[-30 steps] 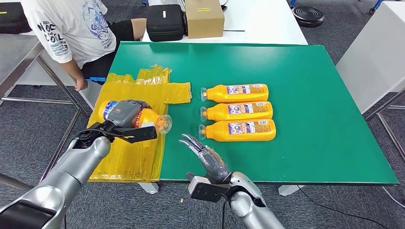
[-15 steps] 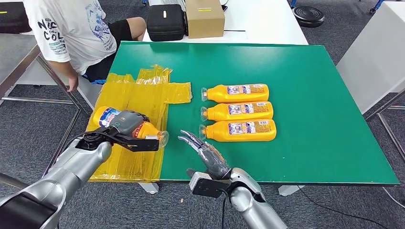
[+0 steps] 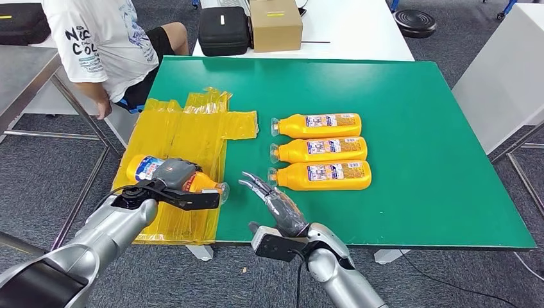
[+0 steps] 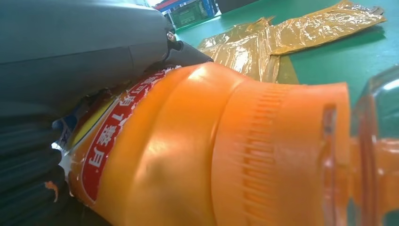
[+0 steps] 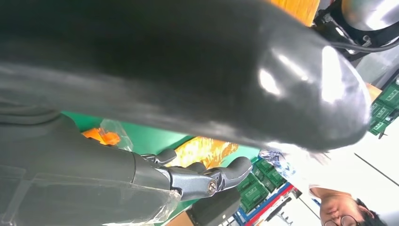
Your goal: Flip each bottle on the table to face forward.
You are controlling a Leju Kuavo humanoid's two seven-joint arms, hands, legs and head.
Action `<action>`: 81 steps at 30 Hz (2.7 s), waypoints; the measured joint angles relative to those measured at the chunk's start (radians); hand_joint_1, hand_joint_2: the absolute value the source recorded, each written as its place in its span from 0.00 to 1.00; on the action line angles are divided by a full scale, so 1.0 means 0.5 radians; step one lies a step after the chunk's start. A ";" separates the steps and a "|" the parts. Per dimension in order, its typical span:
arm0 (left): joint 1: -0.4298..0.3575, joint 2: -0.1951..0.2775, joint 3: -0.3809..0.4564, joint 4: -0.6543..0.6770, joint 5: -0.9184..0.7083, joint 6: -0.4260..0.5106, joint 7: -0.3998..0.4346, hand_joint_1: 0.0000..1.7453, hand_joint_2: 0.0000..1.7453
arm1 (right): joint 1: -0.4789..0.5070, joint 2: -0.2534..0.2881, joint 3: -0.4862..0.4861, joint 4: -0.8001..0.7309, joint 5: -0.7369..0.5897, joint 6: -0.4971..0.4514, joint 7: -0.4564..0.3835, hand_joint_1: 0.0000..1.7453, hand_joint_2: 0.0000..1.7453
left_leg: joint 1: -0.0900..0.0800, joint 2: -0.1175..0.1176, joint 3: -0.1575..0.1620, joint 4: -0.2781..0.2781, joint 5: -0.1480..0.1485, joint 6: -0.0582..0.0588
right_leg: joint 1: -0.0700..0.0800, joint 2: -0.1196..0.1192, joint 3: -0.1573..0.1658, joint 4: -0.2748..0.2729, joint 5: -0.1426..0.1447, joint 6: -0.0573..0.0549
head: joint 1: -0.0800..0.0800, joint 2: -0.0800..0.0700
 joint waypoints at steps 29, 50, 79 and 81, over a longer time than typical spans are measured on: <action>-0.094 -0.064 0.002 0.151 -0.024 -0.233 -0.002 0.00 1.00 | 0.023 -0.015 0.000 0.011 -0.072 -0.002 -0.057 0.00 0.00 | 0.000 0.001 0.007 0.000 0.001 0.001 | 0.000 0.000 0.006 0.000 0.000 0.000 | 0.000 0.000; -0.119 -0.063 0.000 0.154 -0.058 -0.312 -0.061 0.00 1.00 | 0.021 -0.016 -0.002 0.051 -0.113 -0.009 -0.084 0.00 0.00 | 0.000 0.001 0.007 0.000 0.001 0.001 | 0.000 0.000 0.007 0.000 0.000 0.000 | 0.000 0.000; -0.111 0.179 -0.159 -0.285 0.098 -0.297 -0.455 0.00 1.00 | -0.018 -0.018 -0.039 0.151 -0.175 -0.056 -0.097 0.00 0.00 | 0.000 0.001 0.003 0.000 0.001 0.001 | 0.000 0.000 0.004 0.001 0.000 0.000 | 0.000 0.000; -0.112 0.226 -0.186 -0.340 0.139 -0.390 -0.498 0.00 1.00 | -0.024 -0.017 -0.039 0.159 -0.182 -0.059 -0.098 0.00 0.00 | 0.000 0.001 0.003 0.000 0.001 0.000 | 0.001 0.001 0.004 0.001 0.000 0.000 | 0.000 0.000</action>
